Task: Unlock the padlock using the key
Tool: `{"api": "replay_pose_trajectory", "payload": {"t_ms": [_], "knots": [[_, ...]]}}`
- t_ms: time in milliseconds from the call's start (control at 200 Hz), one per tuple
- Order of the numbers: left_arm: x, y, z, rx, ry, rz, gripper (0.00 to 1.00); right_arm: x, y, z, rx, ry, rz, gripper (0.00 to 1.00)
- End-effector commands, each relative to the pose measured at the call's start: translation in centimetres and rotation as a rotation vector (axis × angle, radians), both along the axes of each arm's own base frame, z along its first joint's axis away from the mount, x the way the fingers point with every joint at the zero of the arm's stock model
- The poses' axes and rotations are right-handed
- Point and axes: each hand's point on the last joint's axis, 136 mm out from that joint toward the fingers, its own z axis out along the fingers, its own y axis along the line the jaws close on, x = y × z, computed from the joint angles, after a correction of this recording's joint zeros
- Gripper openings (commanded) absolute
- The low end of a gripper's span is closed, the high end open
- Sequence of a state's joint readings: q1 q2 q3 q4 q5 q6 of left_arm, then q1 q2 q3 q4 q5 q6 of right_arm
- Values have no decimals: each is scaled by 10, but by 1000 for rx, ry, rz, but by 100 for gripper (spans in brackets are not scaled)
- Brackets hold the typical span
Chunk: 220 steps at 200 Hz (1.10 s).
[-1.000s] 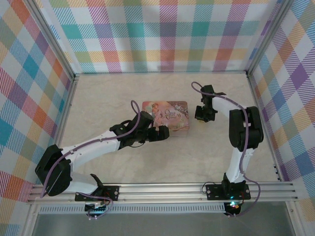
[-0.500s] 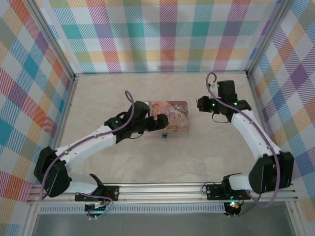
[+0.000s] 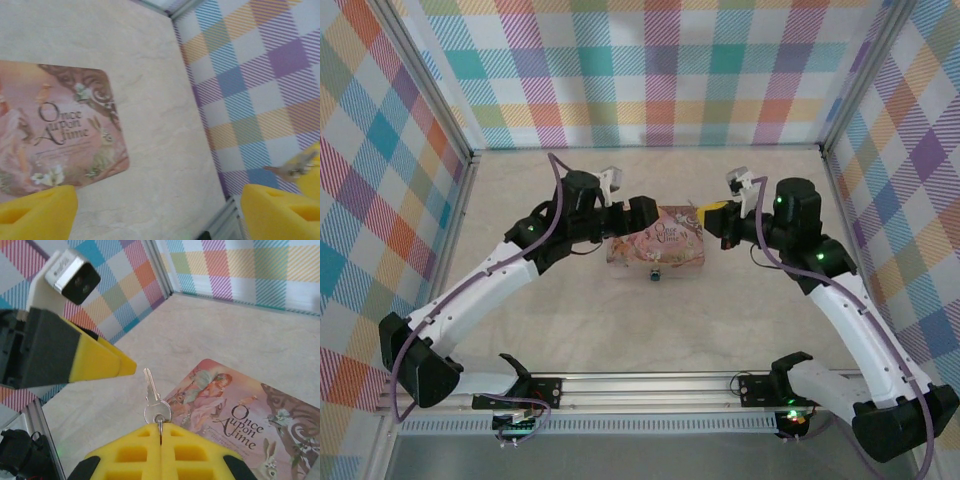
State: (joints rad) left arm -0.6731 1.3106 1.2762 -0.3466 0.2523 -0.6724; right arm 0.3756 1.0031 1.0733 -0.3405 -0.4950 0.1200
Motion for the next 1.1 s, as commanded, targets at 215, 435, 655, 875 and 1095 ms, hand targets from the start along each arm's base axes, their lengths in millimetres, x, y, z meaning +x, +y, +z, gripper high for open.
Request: {"api": "replay_pose_trajectory", "payload": {"t_ms": [215,435,655,875,1095], "knots": [[-18,-38,43,-159,-60,-131,87,-10,20,8,-2,-63,73,0],[-19,-58,48,-190,-64,-169,85,-11,30,-1,-20,-46,93,0],[-18,-62,45,-181,-59,-173,62,-11,33,-5,-23,-47,92,0],[-18,-54,49,-162,-82,-143,54,-12,34,-8,-30,-41,93,0],[-17,-57,50,-168,-79,-153,37,-13,34,-10,-32,-42,94,0]]}}
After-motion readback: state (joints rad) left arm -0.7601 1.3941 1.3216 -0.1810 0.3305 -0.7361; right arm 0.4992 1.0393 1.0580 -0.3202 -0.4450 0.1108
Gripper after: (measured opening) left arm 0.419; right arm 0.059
